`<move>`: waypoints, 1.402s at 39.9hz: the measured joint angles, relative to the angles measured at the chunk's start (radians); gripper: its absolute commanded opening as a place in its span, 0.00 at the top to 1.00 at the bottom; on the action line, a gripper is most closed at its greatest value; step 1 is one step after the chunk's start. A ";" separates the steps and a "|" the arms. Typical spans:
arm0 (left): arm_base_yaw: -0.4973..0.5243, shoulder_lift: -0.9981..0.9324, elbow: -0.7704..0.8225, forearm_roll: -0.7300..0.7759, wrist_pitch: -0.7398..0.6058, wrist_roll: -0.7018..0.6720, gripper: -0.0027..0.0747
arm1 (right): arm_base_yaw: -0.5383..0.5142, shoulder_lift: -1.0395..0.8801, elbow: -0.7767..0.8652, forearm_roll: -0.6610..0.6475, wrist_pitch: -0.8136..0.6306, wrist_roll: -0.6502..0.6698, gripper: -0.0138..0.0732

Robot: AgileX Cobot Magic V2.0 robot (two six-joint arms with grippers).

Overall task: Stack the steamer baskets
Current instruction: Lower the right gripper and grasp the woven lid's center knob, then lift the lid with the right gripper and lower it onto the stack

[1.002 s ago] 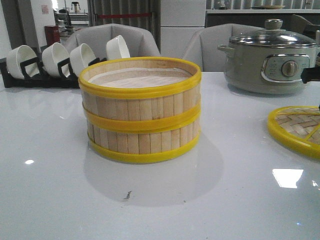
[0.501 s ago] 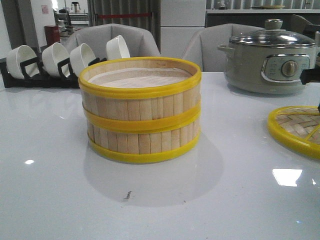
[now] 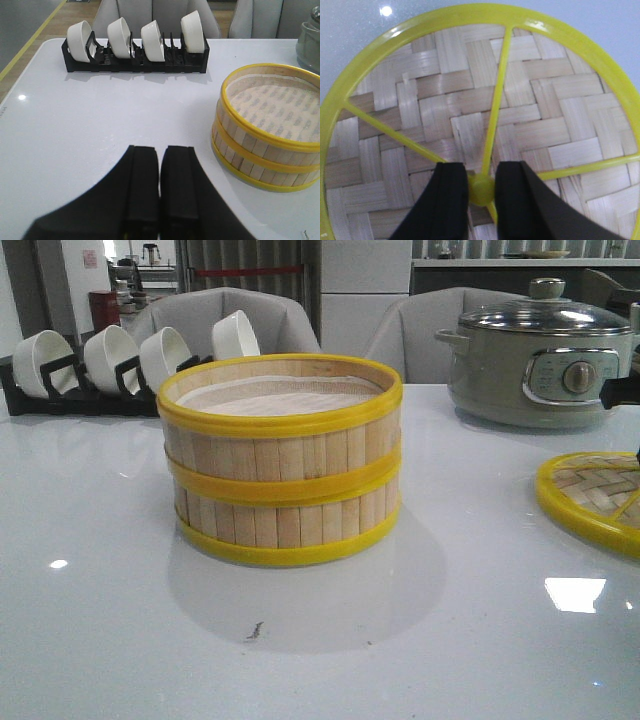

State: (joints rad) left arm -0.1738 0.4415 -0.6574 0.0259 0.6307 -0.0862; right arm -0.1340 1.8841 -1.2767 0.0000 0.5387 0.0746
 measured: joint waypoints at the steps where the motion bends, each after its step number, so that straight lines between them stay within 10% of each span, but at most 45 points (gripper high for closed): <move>1: 0.000 0.000 0.000 0.000 0.000 0.000 0.86 | 0.000 0.000 0.000 0.000 0.000 0.000 0.67; 6: 0.000 0.000 0.000 0.000 0.000 0.000 0.86 | 0.006 0.000 0.000 0.000 0.000 0.000 0.82; 28: 0.000 0.000 0.000 0.000 0.000 0.000 0.86 | 0.139 -0.034 -0.142 0.000 0.154 0.000 0.81; 56: 0.000 0.000 0.000 0.000 -0.001 0.000 0.86 | 0.623 0.058 -0.754 0.009 0.430 0.000 0.81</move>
State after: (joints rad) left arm -0.1738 0.4415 -0.6574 0.0259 0.6300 -0.0862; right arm 0.4893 1.9425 -2.0307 0.0089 0.9684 0.0746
